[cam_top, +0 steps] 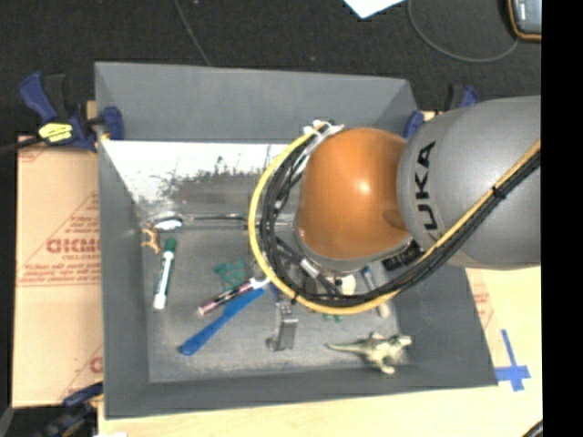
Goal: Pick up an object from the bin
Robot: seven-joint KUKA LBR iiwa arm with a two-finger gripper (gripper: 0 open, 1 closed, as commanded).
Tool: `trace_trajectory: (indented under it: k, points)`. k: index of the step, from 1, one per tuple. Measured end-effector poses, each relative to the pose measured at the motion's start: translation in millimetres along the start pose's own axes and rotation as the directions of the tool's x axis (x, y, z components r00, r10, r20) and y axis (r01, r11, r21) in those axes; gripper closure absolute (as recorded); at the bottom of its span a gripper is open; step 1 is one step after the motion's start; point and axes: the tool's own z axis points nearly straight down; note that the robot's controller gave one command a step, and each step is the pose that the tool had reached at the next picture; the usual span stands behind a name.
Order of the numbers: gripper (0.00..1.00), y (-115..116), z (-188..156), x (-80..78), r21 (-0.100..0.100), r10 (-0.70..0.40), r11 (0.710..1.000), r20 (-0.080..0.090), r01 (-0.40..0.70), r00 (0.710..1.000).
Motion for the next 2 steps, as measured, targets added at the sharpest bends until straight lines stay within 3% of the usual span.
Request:
trace_trajectory:
  k: [1, 2]
  points:
    - [0.00, -0.5, -3.6, -1.8, -0.001, 0.005, 1.000, 0.008, -0.005, 1.000]
    - [0.00, 17.7, 118.2, -62.3, 0.002, -0.304, 0.953, 0.012, 0.304, 0.952]
